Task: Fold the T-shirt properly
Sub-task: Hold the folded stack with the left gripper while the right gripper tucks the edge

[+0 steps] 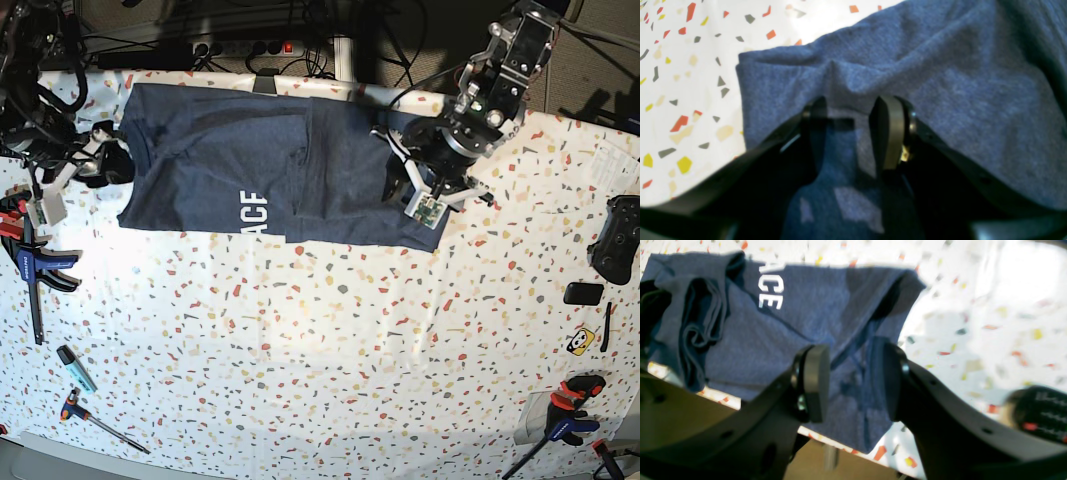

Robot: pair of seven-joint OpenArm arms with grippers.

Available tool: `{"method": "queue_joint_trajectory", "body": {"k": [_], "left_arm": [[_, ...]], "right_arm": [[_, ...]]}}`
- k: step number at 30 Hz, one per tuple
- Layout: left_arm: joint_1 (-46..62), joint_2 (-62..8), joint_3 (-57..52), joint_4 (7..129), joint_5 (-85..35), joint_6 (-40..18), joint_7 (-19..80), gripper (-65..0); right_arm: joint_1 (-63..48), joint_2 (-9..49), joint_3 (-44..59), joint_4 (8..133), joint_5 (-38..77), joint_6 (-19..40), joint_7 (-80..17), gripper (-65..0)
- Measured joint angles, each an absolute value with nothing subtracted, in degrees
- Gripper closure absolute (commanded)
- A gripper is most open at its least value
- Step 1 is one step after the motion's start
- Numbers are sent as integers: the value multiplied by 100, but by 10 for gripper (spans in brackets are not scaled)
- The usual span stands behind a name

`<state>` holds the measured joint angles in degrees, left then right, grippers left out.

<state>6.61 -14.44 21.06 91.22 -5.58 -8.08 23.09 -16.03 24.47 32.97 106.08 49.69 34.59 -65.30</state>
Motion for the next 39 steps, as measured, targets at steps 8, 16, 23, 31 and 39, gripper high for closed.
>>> {"method": "queue_joint_trajectory", "body": {"k": [8,16,23,31,39], "left_arm": [[633,-1441,2106,9124,-558,-808,2305,-243],[633,-1444,2106,9122,-558,-808,2261,-243],[633,-1441,2106,9122,-558,-808,2263,-243],[633,-1444,2106,9124,-561,-808,2263,-243],[633,-1441,2106,9124,-561,-808,2263,-243]], "right_arm": [[-1365,2445,3301,9913,4928,3524,-6543,-263],[-1369,2445,3301,9909,4925,3671,-6484,-263],[-1367,2445,3301,9909,4925,3671,-6477,-263],[-1367,2445,3301,9909,4923,3671,-6396,-263],[-1367,2429,3301,9909,4744,3667,-6545,-309]]}}
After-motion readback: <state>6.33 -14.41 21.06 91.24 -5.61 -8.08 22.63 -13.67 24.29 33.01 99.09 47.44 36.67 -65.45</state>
